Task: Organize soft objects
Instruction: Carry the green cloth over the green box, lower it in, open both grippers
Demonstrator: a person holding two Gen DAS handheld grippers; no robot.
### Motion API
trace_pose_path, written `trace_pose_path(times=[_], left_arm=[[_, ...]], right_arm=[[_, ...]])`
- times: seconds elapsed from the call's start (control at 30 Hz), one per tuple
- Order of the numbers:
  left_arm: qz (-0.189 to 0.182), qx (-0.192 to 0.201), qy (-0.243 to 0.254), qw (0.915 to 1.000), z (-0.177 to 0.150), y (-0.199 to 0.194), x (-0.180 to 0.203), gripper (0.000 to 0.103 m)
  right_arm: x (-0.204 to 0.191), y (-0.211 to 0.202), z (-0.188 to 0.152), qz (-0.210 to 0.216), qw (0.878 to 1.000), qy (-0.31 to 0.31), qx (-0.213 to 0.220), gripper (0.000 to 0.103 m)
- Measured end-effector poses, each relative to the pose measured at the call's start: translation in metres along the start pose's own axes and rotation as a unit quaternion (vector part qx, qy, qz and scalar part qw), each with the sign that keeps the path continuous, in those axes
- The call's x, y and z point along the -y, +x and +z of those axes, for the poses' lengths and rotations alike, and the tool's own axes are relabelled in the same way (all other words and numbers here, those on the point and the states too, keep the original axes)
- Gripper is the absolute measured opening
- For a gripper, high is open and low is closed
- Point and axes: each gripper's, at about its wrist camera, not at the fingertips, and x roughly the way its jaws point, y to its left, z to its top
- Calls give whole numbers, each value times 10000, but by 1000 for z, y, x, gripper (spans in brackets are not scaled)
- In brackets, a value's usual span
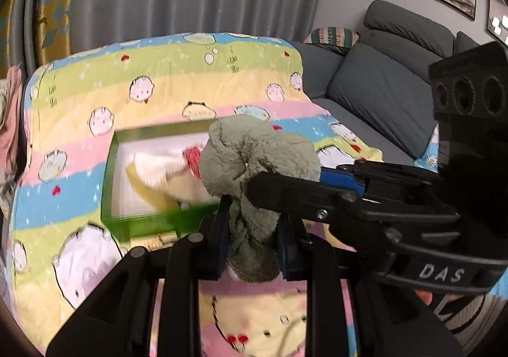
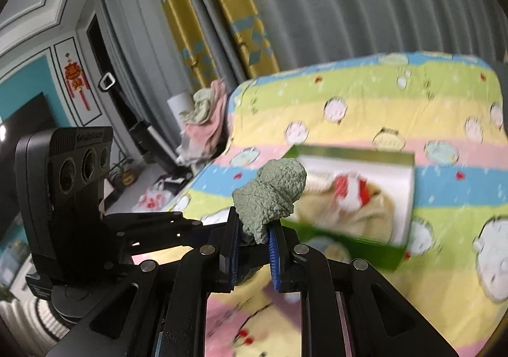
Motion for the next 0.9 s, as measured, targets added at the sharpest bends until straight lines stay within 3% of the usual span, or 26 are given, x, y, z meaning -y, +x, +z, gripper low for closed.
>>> trace_pose_path(times=[0.2, 0.4, 0.8, 0.9], left_arm=[[108, -73, 39, 9999, 38, 32, -8, 23], [332, -257, 75, 9991, 61, 70, -21, 23], [634, -868, -458, 9931, 53, 137, -63, 26], [687, -1060, -599, 9902, 46, 149, -70, 31]], right_arm=[[34, 17, 31, -85, 9996, 198, 202, 18], [65, 48, 48, -217, 9989, 405, 93, 18], [108, 121, 43, -582, 9938, 808, -496, 18], [115, 134, 38, -663, 9914, 869, -715, 18]])
